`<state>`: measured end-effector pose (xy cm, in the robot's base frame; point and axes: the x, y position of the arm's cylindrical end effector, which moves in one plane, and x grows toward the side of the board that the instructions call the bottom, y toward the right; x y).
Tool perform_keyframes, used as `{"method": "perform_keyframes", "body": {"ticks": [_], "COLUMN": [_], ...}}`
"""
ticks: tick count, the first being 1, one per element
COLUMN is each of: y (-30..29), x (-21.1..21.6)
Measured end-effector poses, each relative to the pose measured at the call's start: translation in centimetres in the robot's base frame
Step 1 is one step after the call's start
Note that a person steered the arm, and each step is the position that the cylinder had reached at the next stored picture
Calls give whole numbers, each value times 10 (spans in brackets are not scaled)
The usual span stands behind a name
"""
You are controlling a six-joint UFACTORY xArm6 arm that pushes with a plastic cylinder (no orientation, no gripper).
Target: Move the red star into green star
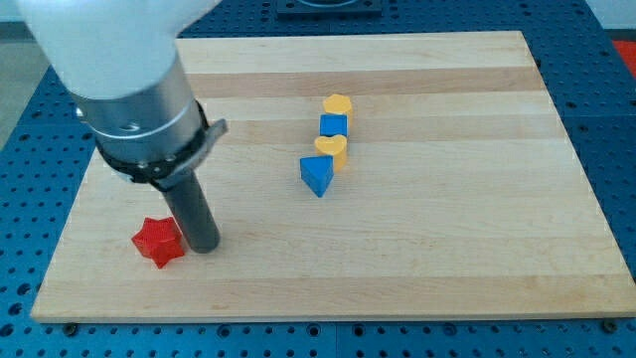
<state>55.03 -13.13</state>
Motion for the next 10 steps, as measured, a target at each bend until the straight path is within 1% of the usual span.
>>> {"method": "perform_keyframes", "body": {"ticks": [1, 2, 3, 4, 5, 6, 7, 8, 9, 10], "y": [1, 14, 7, -11, -57, -51, -9, -20, -69, -91], "x": [1, 29, 29, -5, -36, -34, -10, 4, -4, -11]}}
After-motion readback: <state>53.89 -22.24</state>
